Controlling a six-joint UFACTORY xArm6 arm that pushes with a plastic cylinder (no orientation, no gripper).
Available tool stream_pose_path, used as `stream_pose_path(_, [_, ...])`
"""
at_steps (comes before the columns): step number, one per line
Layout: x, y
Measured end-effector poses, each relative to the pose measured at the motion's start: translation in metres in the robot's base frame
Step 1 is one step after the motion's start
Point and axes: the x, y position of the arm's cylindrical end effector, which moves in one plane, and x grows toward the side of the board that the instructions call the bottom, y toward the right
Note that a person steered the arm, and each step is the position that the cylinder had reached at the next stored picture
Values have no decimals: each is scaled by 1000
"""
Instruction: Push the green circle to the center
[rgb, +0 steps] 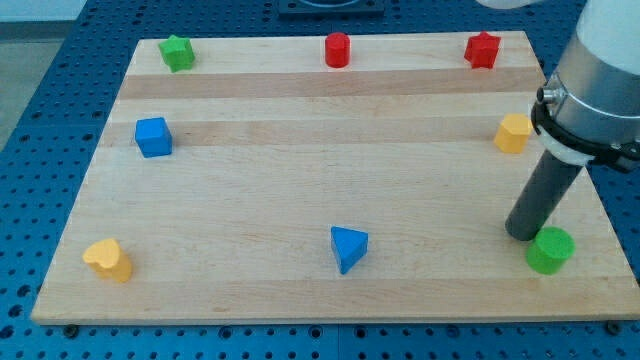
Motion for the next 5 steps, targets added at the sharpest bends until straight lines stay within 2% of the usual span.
stream_pose_path(1, [0, 0])
stream_pose_path(3, [-33, 25])
stream_pose_path(4, [-28, 62])
stream_pose_path(5, [1, 87])
